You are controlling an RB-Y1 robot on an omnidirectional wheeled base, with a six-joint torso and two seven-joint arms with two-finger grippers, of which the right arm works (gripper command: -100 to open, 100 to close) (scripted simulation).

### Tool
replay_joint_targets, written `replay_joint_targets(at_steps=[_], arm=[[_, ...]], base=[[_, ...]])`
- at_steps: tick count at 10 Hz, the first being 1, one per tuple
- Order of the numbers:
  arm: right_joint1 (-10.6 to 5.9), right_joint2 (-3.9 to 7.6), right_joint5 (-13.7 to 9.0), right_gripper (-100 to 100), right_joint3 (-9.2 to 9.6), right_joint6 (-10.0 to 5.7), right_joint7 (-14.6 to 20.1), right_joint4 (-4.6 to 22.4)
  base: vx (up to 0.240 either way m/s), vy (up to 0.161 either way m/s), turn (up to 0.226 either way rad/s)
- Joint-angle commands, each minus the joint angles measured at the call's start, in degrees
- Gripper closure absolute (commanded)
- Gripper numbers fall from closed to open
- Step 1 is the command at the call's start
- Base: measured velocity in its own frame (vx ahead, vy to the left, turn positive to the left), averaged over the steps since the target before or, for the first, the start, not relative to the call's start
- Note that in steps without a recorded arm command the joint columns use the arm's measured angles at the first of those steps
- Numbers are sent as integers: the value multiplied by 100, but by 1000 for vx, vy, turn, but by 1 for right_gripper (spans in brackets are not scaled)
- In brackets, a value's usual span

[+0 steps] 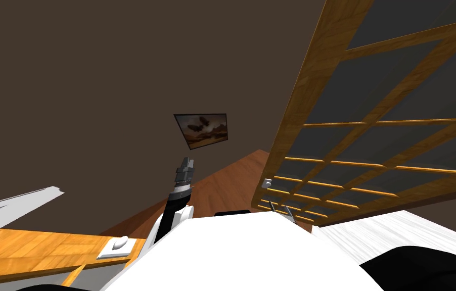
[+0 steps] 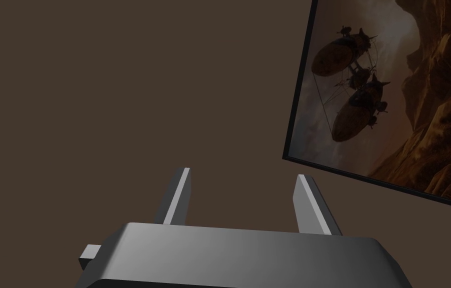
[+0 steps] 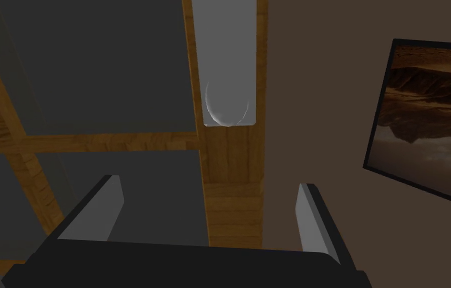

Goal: Push the door open

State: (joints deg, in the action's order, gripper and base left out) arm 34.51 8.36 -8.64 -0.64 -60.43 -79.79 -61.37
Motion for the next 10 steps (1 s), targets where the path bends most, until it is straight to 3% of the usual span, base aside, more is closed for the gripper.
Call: replay_joint_targets(at_steps=[1, 2, 4, 9, 10], arm=[[93, 1, 36, -100, -11, -39, -169, -33], [149, 4, 60, -100, -21, -76, -270, -37], [59, 14, 39, -100, -59, 9, -209, -34], [-158, 56, 10, -100, -202, 204, -171, 6], [-134, 49, 14, -100, -183, 179, -180, 1]], base=[[2, 42, -16], [8, 39, -23], [60, 2, 12], [238, -64, 31], [89, -25, -8]])
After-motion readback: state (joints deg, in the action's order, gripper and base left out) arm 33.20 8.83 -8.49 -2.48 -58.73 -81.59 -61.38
